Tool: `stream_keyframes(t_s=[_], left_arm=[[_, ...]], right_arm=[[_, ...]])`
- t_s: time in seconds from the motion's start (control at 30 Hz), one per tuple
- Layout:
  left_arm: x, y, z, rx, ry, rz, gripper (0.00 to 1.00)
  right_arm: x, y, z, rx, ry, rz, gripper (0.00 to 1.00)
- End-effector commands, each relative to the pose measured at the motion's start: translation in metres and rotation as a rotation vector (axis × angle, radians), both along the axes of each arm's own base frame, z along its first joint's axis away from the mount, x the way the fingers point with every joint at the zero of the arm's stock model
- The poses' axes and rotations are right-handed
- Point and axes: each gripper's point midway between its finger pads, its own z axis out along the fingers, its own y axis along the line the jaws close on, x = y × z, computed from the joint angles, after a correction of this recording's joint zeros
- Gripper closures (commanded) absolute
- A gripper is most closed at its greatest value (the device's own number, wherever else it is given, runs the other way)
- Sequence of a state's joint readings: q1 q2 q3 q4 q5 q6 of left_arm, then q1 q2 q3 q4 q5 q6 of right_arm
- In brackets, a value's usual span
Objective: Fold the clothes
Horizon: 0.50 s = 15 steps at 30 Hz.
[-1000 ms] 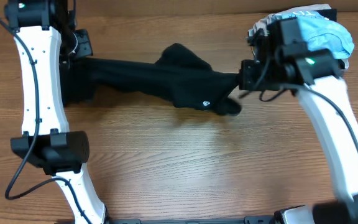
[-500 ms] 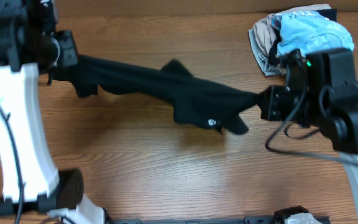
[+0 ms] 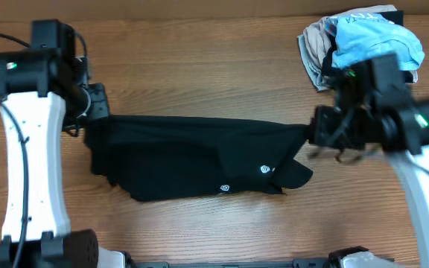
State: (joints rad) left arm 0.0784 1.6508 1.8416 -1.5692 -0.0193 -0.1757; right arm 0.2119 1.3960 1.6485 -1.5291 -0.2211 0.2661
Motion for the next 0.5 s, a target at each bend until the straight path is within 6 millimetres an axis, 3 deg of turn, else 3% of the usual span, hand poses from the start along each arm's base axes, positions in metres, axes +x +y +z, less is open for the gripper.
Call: stream_keyframes(t_s=[0.0, 0.33, 0.37, 0.43, 0.47], left_arm=[[0.008, 0.008, -0.033, 0.029, 0.060, -0.008, 0.96], [0.053, 0.002, -0.141, -0.017, 0.161, -0.047, 0.95], [0.060, 0.002, -0.150, -0.015, 0.159, -0.063, 0.92], [0.069, 0.003, -0.160, -0.014, 0.153, -0.068, 0.78], [0.071, 0.003, -0.161, -0.014, 0.152, -0.068, 0.60]], right_arm=[[0.025, -0.004, -0.035, -0.079, 0.085, 0.023, 0.96], [0.088, 0.009, -0.149, -0.124, 0.279, 0.071, 0.96], [0.094, 0.010, -0.155, -0.123, 0.275, 0.071, 0.96], [0.102, 0.012, -0.162, -0.117, 0.261, 0.071, 0.96], [0.105, 0.013, -0.163, -0.115, 0.250, 0.071, 0.93]])
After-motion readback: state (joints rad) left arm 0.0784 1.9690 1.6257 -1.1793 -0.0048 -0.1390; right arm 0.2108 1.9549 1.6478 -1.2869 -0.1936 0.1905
